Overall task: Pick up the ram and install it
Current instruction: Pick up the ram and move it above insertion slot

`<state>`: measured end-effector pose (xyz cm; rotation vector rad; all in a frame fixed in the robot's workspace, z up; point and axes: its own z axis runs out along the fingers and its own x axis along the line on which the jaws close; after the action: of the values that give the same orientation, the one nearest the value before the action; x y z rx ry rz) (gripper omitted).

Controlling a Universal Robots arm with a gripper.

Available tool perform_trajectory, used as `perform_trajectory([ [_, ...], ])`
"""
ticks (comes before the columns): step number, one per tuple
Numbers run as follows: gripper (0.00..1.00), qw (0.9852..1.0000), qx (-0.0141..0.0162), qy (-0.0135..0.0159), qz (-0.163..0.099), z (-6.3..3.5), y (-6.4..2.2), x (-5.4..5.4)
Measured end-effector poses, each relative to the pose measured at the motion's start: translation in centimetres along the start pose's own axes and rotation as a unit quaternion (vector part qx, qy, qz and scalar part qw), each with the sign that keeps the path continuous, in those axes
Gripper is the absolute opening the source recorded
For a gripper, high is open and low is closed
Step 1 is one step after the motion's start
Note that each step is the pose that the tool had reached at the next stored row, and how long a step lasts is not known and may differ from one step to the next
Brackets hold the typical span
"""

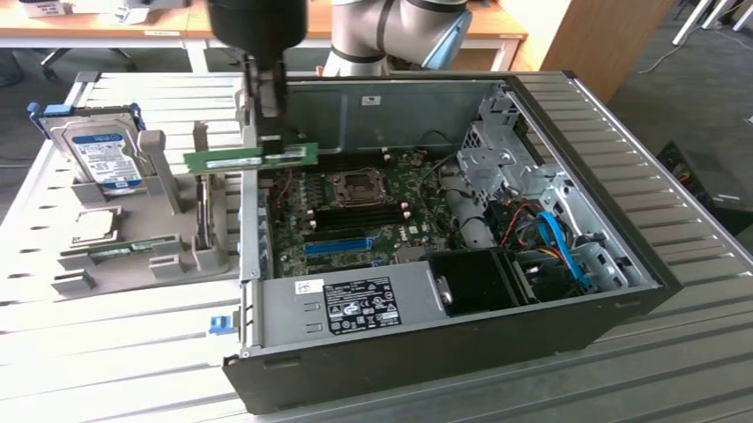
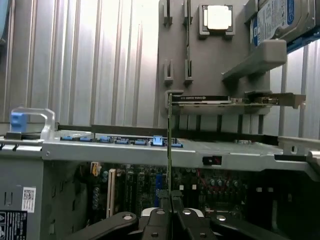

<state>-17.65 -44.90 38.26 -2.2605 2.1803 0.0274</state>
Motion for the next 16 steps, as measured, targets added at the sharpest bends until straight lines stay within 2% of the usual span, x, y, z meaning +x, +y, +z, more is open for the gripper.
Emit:
perform_trajectory([
  [16,0.12,1.0,0.0,0.0,0.0,-0.07,-5.93,0.2],
])
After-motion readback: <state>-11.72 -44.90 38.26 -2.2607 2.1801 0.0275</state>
